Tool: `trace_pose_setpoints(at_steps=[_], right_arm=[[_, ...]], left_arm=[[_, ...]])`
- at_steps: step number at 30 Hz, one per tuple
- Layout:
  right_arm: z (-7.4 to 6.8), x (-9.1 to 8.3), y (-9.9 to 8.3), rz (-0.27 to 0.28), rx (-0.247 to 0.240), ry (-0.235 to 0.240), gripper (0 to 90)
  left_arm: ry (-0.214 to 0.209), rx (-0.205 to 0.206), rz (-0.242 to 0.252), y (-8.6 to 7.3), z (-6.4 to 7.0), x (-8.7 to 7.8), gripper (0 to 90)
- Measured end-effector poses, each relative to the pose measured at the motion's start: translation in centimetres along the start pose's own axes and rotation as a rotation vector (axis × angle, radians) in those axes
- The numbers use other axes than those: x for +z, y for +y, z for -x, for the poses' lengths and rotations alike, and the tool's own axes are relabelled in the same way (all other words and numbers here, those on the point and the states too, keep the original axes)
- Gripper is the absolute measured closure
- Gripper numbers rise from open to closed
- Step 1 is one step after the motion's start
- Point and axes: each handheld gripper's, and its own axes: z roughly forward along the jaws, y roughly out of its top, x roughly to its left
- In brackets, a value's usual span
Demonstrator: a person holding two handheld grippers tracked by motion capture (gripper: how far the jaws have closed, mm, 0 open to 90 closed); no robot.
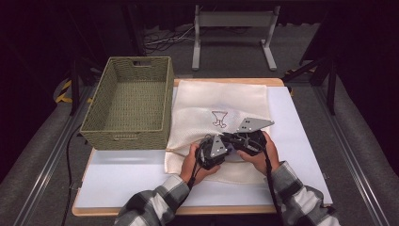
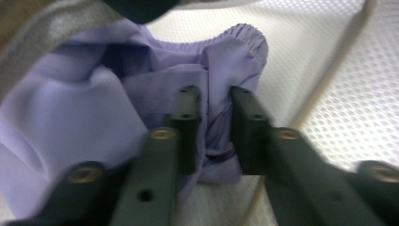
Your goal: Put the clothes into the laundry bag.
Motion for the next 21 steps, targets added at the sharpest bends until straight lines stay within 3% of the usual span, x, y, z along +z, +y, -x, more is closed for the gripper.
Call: trace_pose_setpoints(at_steps=[3,6,11,21], right_arm=[[0.0,-0.1,0.0,0.003,0.001,-0.004,88.6],[0.0,-0.2,0.0,0.006,0.005,-0.005,88.5],[0.0,-0.5,0.1,0.019,0.008,-0.009,88.6],[-0.5,-0.1,0.2,0.005,-0.006,0.019,88.6]], left_arm=[[0.034,0.004,0.000,0.2,-0.3,0.1,86.1],[0.079,-0.020,0.003,0.0,-0.9,0.1,86.5],[0.207,-0.091,0.026,-0.1,-2.7,-0.2,86.7],[0.344,-0.230,0.028,0.3,-4.9,0.2,86.8]])
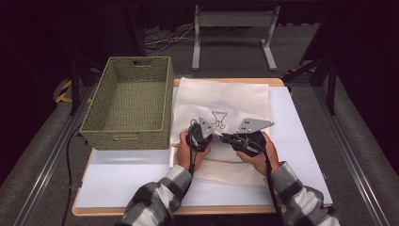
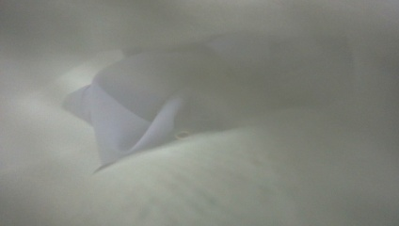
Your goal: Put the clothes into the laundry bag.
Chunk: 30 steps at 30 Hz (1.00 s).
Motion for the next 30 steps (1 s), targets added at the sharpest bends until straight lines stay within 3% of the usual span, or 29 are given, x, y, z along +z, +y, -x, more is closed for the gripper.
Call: trace_pose_setpoints(at_steps=[3,12,14,15,16,19,23,26,30], right_arm=[[-0.2,0.3,-0.1,-0.013,-0.006,0.007,88.7],[-0.2,1.1,-0.6,-0.047,-0.020,-0.006,88.7],[-0.3,1.3,-0.6,-0.050,-0.022,-0.004,88.7],[-0.4,1.3,-0.6,-0.051,-0.022,-0.003,88.7],[-0.4,1.3,-0.7,-0.052,-0.019,-0.001,88.6],[-0.3,1.5,-0.9,-0.061,-0.017,-0.001,88.5],[-0.2,1.5,-1.1,-0.067,-0.013,-0.002,88.4],[-0.2,1.2,-0.9,-0.057,-0.019,-0.008,88.5],[-0.1,1.0,-0.8,-0.048,-0.018,-0.007,88.5]], left_arm=[[0.008,-0.036,-0.002,0.2,-0.3,0.4,86.8],[0.019,-0.048,-0.018,0.3,-0.4,1.1,86.7],[0.012,-0.067,-0.013,0.3,-0.5,1.2,86.6],[0.002,-0.078,-0.009,0.3,-0.4,1.2,86.6],[-0.039,-0.091,0.017,0.2,-0.6,1.2,86.5],[-0.096,-0.091,0.045,0.2,-0.5,0.8,85.8],[-0.142,-0.099,0.047,0.0,-0.4,0.2,81.0],[-0.165,-0.082,0.050,-0.4,-0.6,-0.7,73.5],[-0.182,-0.053,0.054,-0.7,-0.7,-2.0,73.6]])
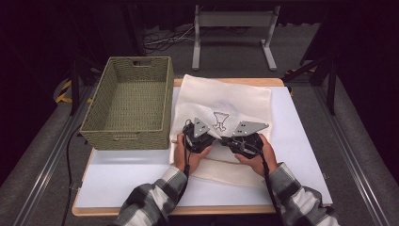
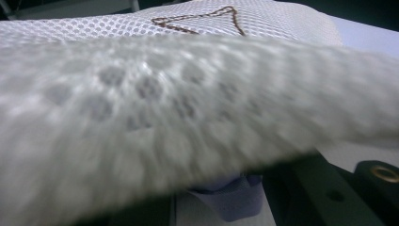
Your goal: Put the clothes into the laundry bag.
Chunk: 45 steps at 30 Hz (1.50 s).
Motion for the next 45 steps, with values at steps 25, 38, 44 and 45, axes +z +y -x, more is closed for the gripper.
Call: trace_pose_setpoints(at_steps=[25,38,44,45], right_arm=[[0.0,-0.3,0.4,0.015,-0.004,-0.012,88.4],[-0.1,0.0,0.2,0.000,0.002,0.006,88.5],[-0.1,0.0,0.2,-0.003,-0.002,0.011,88.5],[-0.2,0.0,0.2,-0.003,-0.003,0.012,88.5]], left_arm=[[-0.091,0.124,-0.067,-2.0,1.8,-1.4,90.0],[-0.003,0.101,-0.084,-0.5,1.0,1.4,90.0],[0.030,0.092,-0.063,-0.3,0.7,1.8,90.0],[0.037,0.096,-0.061,-0.2,0.7,1.9,90.0]])
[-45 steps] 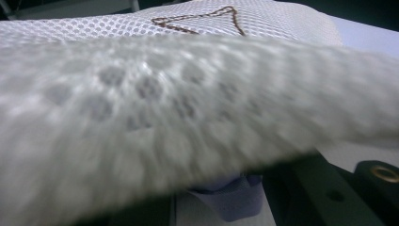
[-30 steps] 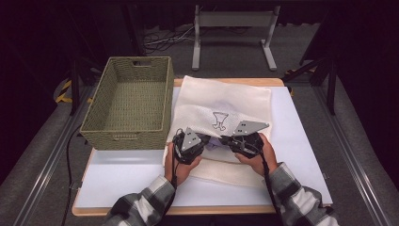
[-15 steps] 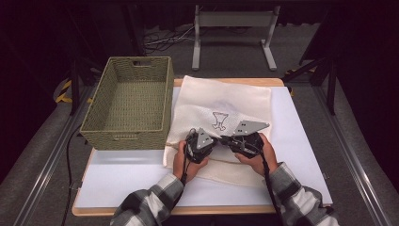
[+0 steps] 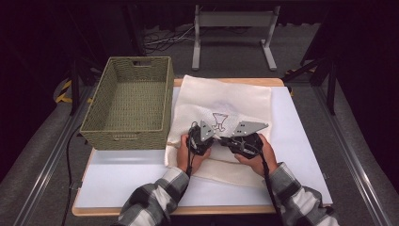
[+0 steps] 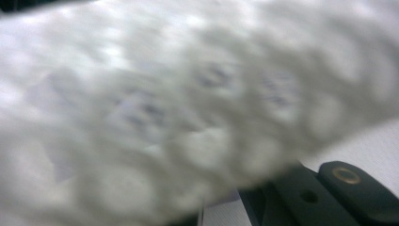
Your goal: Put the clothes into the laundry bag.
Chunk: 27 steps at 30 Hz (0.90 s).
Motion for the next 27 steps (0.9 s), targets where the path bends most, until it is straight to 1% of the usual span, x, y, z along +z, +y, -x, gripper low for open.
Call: trace_pose_setpoints(at_steps=[1,3,4,5,6,7,8,12,14,15,16,17,18,20,21,23,24,26,27], right_arm=[[0.0,0.0,0.0,0.000,-0.001,0.000,88.5],[-0.1,0.0,0.0,-0.001,-0.001,0.000,88.5],[-0.1,0.0,0.0,-0.001,0.000,0.001,88.5],[-0.1,0.1,0.0,-0.002,-0.002,0.001,88.6],[-0.2,0.1,0.0,-0.003,-0.002,0.004,88.6],[-0.2,0.1,0.0,-0.003,-0.002,0.004,88.6],[-0.2,0.2,0.0,-0.007,-0.004,0.005,88.5],[-0.4,0.5,-0.1,-0.022,-0.010,0.013,88.5],[-0.4,0.5,-0.1,-0.023,-0.009,0.015,88.5],[-0.4,0.4,-0.1,-0.024,-0.011,0.018,88.5],[-0.4,0.4,-0.1,-0.026,-0.009,0.021,88.5],[-0.3,0.4,-0.1,-0.028,-0.011,0.022,88.5],[-0.3,0.3,-0.2,-0.030,-0.013,0.022,88.5],[-0.2,0.2,-0.2,-0.028,-0.015,0.021,88.6],[-0.2,0.1,-0.2,-0.026,-0.012,0.021,88.6],[-0.1,0.0,-0.1,-0.022,-0.013,0.020,88.5],[-0.2,0.0,-0.1,-0.022,-0.014,0.019,88.6],[-0.2,0.0,-0.1,-0.024,-0.019,0.024,88.5],[-0.3,0.0,0.0,-0.025,-0.021,0.025,88.6]], left_arm=[[0.027,0.006,0.003,0.1,0.0,0.1,90.0],[0.065,0.001,0.011,0.1,-0.1,0.3,90.0],[0.079,-0.007,0.012,0.1,-0.2,0.4,90.0],[0.095,-0.031,0.010,0.1,-0.5,0.5,90.0],[0.102,-0.040,0.009,0.1,-0.7,0.6,90.0],[0.102,-0.040,0.009,0.1,-0.7,0.6,90.0],[0.116,-0.040,0.011,0.2,-0.7,0.6,90.0],[0.141,-0.041,0.003,0.2,-0.7,0.8,90.0],[0.134,-0.039,0.004,0.2,-0.8,0.7,90.0],[0.125,-0.055,0.008,0.2,-0.8,0.6,90.0],[0.106,-0.067,0.007,0.1,-0.8,0.4,90.0],[0.090,-0.070,0.011,0.1,-0.8,0.1,90.0],[0.073,-0.085,0.017,0.1,-0.7,-0.2,90.0],[0.054,-0.070,0.023,0.1,-0.6,-0.8,90.0],[0.051,-0.065,0.024,0.1,-0.5,-1.1,90.0],[0.038,-0.041,0.020,0.1,-0.6,-1.8,90.0],[0.038,-0.033,0.015,0.0,-0.6,-2.2,90.0],[0.025,-0.034,0.011,-0.4,-0.8,-2.8,90.0],[0.026,-0.030,0.007,-0.6,-0.9,-3.0,90.0]])
